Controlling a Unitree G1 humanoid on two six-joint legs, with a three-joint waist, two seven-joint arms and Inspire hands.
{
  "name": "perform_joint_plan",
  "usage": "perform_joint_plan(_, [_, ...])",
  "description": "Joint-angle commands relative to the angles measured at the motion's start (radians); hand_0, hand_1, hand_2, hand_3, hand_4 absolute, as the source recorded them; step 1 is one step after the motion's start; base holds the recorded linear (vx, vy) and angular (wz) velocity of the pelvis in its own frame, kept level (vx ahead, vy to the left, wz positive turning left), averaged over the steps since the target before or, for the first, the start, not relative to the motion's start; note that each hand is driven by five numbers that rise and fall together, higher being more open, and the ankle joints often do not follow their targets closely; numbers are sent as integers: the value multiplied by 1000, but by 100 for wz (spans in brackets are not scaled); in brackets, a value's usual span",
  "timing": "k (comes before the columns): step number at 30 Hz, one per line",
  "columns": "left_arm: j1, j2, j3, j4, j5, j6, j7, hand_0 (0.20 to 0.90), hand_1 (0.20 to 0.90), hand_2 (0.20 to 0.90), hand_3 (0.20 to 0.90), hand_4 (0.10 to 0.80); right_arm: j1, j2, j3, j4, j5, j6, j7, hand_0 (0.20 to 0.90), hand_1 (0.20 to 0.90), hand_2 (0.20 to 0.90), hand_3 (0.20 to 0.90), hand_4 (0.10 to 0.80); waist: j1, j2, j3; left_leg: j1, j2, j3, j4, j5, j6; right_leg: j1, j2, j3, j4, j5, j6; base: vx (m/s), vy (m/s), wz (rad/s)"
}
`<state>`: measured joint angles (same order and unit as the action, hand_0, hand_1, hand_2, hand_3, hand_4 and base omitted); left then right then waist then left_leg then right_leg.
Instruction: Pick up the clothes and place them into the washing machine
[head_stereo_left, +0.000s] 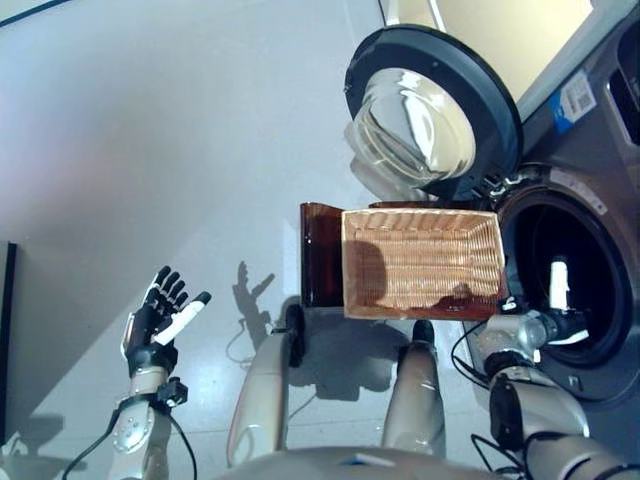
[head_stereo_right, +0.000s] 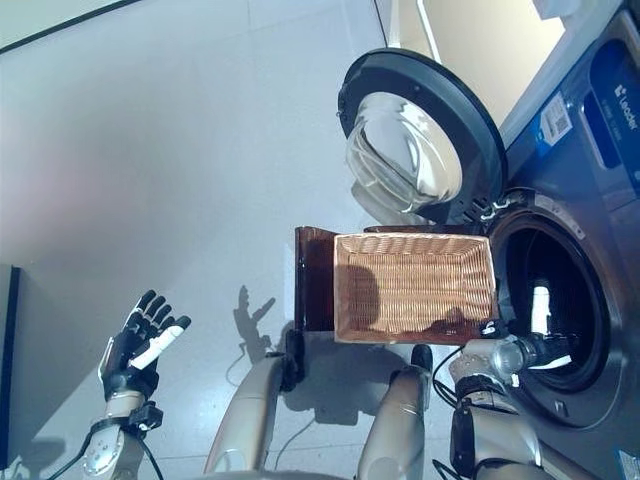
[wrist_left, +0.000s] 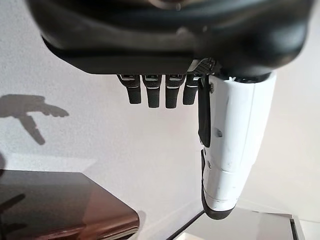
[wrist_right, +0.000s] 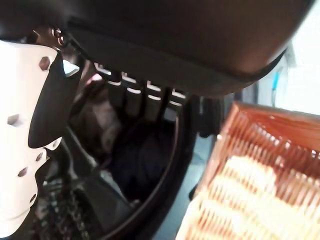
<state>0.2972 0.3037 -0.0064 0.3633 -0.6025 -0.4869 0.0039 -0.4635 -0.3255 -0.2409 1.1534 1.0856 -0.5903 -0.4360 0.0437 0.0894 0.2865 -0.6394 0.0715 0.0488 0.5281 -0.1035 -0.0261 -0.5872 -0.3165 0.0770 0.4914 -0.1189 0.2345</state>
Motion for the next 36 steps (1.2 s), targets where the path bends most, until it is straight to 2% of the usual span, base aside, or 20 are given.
perform_joint_plan(1, [-17, 40, 82, -38, 3, -105, 18, 900, 900, 900, 900, 800, 31, -4, 60, -49, -92, -26, 30, 900, 900, 900, 900, 800, 10, -49, -55, 105, -2, -21, -138, 36, -30, 84, -11, -55, -121, 148, -65, 161, -71, -2])
perform_joint_plan(4, [-18, 19, 83, -54, 14, -101, 18, 900, 900, 900, 900, 800, 84, 32, 79, -96, -90, -13, 79, 900, 900, 900, 900, 800, 9, -73, -73, 180, 3, -23, -209, 59, -37, 170, -13, -88, -194, 168, -54, 119, -52, -1])
perform_joint_plan(9, [-16, 1, 92, -44, 32, -97, 32, 900, 900, 900, 900, 800, 148, 61, 121, -151, -167, 10, 83, 900, 900, 900, 900, 800, 7, -95, -86, 278, 12, -29, -293, 92, -48, 273, -12, -132, -278, 185, -47, 118, -46, 3])
perform_joint_plan(16, [-24, -21, 81, 5, 47, -80, 30, 900, 900, 900, 900, 800, 208, 77, 146, -197, -213, 37, 117, 900, 900, 900, 900, 800, -1, -111, -108, 376, 25, -35, -375, 117, -53, 359, 0, -168, -336, 200, -41, 82, -21, -1])
perform_joint_plan(20, [-16, -32, 82, 20, 66, -67, 36, 900, 900, 900, 900, 800, 248, 82, 178, -215, -301, 74, 114, 900, 900, 900, 900, 800, -1, -123, -136, 435, 38, -32, -432, 135, -51, 407, 11, -186, -376, 211, -37, 68, -15, -2])
perform_joint_plan(23, [-19, -33, 78, 74, 101, -54, 48, 900, 900, 900, 900, 800, 278, 74, 255, -208, -460, 133, 105, 900, 900, 900, 900, 800, 2, -138, -173, 492, 47, -18, -495, 152, -52, 449, 18, -204, -417, 232, -30, 69, -11, -4])
perform_joint_plan(33, [-17, -38, 77, 152, 173, -49, 81, 900, 900, 900, 900, 800, 386, 86, 293, -270, -586, 166, 136, 900, 900, 900, 900, 800, -8, -150, -252, 578, 48, 6, -613, 186, -62, 507, 30, -231, -488, 258, -11, 48, 5, -7])
perform_joint_plan(35, [-30, -40, 64, 199, 193, -51, 94, 900, 900, 900, 900, 800, 407, 63, 333, -282, -715, 192, 123, 900, 900, 900, 900, 800, -13, -155, -276, 581, 47, 8, -615, 187, -66, 519, 30, -242, -497, 266, -6, -1, 6, 3])
perform_joint_plan(36, [-31, -40, 63, 200, 193, -51, 94, 900, 900, 900, 900, 800, 407, 64, 333, -282, -717, 193, 122, 900, 900, 900, 900, 800, -13, -155, -276, 581, 46, 7, -615, 187, -66, 520, 30, -243, -497, 266, -6, -21, 7, 8])
